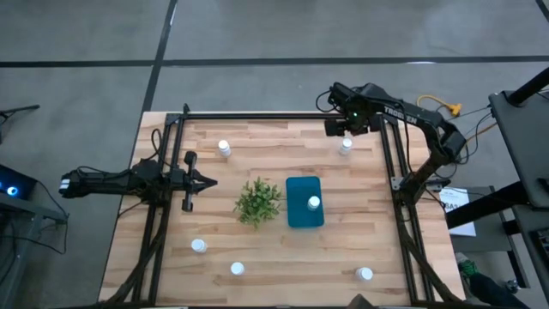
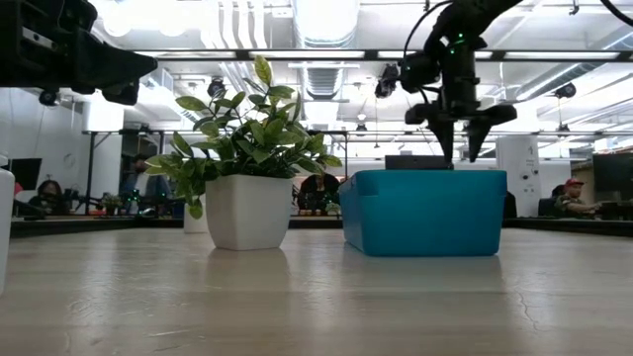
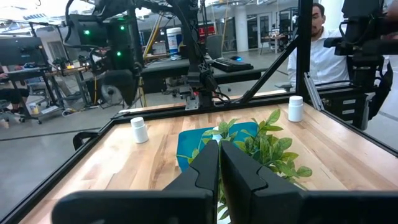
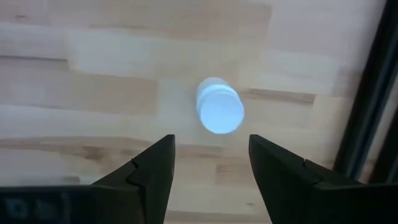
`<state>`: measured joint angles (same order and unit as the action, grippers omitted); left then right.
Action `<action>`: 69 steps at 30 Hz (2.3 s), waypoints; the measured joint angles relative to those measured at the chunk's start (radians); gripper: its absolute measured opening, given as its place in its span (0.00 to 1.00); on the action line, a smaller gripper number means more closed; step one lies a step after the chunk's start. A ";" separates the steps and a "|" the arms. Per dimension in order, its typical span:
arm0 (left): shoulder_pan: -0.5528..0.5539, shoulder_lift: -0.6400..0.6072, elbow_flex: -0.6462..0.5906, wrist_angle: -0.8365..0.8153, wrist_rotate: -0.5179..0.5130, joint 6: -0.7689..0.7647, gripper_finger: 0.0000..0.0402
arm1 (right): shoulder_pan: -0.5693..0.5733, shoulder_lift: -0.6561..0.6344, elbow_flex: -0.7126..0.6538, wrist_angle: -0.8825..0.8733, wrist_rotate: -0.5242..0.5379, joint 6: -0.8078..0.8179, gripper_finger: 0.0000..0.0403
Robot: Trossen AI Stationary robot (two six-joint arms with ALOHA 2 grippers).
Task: Pick and place pill bottles into a basket
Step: Put the white medicine bottle into the blue bin
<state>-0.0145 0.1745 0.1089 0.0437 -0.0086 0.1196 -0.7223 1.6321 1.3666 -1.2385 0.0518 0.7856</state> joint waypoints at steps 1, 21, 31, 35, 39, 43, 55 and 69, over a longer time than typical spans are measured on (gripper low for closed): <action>0.000 0.000 0.000 0.000 0.000 0.000 0.00 | 0.000 0.000 0.000 0.011 0.003 -0.002 0.49; 0.000 0.000 0.000 0.151 0.000 0.182 0.00 | 0.000 0.000 0.000 0.067 0.019 -0.447 0.49; 0.000 0.000 0.000 0.150 0.000 0.183 0.00 | -0.005 0.000 -0.002 -0.011 0.019 -0.496 0.47; 0.000 0.000 0.000 0.150 0.000 0.182 0.00 | -0.005 0.000 -0.008 -0.013 0.020 -0.500 0.46; 0.000 0.000 0.000 0.150 0.000 0.177 0.00 | -0.005 0.009 -0.029 -0.005 0.020 -0.504 0.44; 0.000 0.000 0.000 0.149 0.000 0.176 0.00 | -0.005 0.009 -0.068 0.017 0.019 -0.518 0.43; 0.000 0.000 0.000 0.149 0.000 0.176 0.00 | -0.005 0.010 -0.142 0.109 0.010 -0.553 0.41; 0.000 0.000 0.000 0.149 0.000 0.176 0.00 | -0.009 0.007 -0.224 0.237 0.002 -0.581 0.40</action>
<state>-0.0143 0.1745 0.1093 0.1928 -0.0088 0.2958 -0.7313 1.6392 1.1424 -1.0014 0.0535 0.2051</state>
